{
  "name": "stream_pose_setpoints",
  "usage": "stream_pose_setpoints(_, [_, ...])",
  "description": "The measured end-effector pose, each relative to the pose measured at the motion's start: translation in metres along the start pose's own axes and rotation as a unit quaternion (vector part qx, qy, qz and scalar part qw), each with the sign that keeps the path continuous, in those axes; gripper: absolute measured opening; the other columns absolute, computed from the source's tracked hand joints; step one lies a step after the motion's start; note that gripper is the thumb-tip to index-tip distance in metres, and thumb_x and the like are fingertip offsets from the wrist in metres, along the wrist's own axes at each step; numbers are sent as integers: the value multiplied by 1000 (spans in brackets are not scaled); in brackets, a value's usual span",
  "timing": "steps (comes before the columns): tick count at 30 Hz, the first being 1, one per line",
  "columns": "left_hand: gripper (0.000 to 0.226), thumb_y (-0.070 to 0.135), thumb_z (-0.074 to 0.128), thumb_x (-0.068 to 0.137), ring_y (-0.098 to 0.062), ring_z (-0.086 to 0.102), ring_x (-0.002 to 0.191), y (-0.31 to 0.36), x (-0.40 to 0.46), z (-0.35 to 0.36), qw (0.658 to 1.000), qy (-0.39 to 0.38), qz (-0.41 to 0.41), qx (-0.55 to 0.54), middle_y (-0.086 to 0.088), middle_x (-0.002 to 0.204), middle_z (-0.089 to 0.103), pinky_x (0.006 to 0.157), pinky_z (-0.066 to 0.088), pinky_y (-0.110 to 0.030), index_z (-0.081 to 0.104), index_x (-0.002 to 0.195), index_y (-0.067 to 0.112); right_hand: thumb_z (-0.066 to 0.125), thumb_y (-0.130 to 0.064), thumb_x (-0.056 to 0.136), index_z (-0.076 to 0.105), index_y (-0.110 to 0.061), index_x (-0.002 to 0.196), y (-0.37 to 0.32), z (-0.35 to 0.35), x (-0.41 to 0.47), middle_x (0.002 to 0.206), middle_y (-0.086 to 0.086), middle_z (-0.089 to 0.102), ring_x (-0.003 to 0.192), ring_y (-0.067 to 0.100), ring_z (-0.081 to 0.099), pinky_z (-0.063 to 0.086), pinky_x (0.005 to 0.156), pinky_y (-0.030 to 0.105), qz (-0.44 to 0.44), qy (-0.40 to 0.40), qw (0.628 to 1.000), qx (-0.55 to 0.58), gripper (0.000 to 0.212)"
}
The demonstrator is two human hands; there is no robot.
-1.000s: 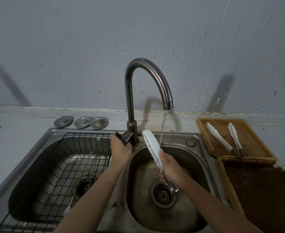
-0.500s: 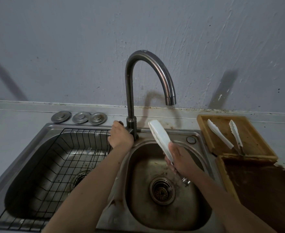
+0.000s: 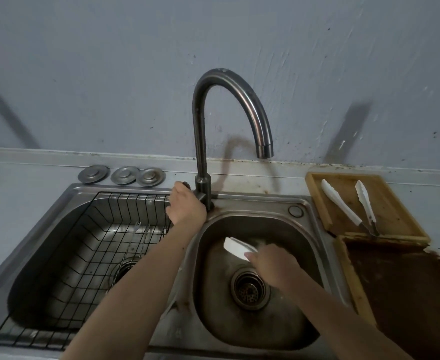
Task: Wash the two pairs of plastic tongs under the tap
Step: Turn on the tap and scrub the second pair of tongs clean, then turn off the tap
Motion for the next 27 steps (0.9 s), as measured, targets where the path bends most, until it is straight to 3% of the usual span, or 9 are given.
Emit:
stream_pose_setpoints(3, [37,6,60,80,-27,53,102,1,-1,-1,1000,0,-9,-9,-11,113,53,83,44,-42,38,109,9,38,-47,93,55,-17,103,-4,-1,5,83,1,61,70,18,58,42,56,28,-22,45,999,-10,36])
stream_pose_setpoints(5, [39,6,62,78,-27,53,101,0,-2,-2,1000,2,-8,-15,-11,112,54,82,45,-42,38,108,10,37,-44,94,59,-9,104,3,10,4,95,7,65,84,23,62,46,66,30,8,-47,997,-52,42])
stream_pose_setpoints(7, [39,5,61,78,-28,53,104,0,-2,-1,1000,2,-12,-18,-11,113,53,82,45,-43,38,109,9,36,-38,96,61,-7,111,0,14,-3,109,11,66,97,27,62,49,81,35,-3,-75,993,-89,42])
stream_pose_setpoints(10, [39,4,60,79,-28,51,107,2,-3,-3,1000,-2,-13,-16,-12,116,52,84,45,-44,38,111,8,35,-33,98,57,-14,118,-6,11,3,108,11,65,91,26,62,48,67,32,-15,-41,997,-66,35])
stream_pose_setpoints(12, [40,5,61,79,-28,50,108,2,-4,-4,1000,-4,-18,-23,-12,117,51,85,44,-44,38,111,8,37,-34,96,58,-11,119,-7,17,3,119,12,61,103,29,59,46,78,35,9,-96,991,-91,39])
stream_pose_setpoints(15, [41,5,62,79,-28,51,108,4,-6,-6,1000,-14,-15,-17,-12,118,51,85,44,-44,37,112,9,41,-36,95,61,-8,114,-4,24,1,119,12,63,106,28,58,40,76,31,6,-107,986,-128,40])
stream_pose_setpoints(19, [43,4,63,79,-29,53,104,3,-8,-8,998,-21,-33,-46,-13,114,53,86,50,-48,37,113,9,39,-41,95,58,-7,120,0,24,-8,129,13,57,118,30,51,40,98,39,23,-149,983,-107,46])
stream_pose_setpoints(23, [44,0,65,76,-31,53,101,-2,-8,-9,994,-24,-44,-95,-17,111,53,84,52,-49,39,110,8,44,-44,93,57,-7,121,13,9,-18,126,14,58,112,27,55,43,90,33,26,-138,990,-4,48])
stream_pose_setpoints(27, [72,2,73,69,-35,46,120,2,-16,2,973,-37,-118,-194,-20,128,45,99,45,-44,33,129,3,44,-61,85,53,-10,123,41,-17,-26,101,6,65,77,14,57,41,61,21,49,-150,983,93,65])
Point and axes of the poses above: each hand's wrist, its own x-axis towards the middle knuckle, its own z-axis out of the palm, y = z × x, the point moved 3 cm from there along x, towards the middle knuckle
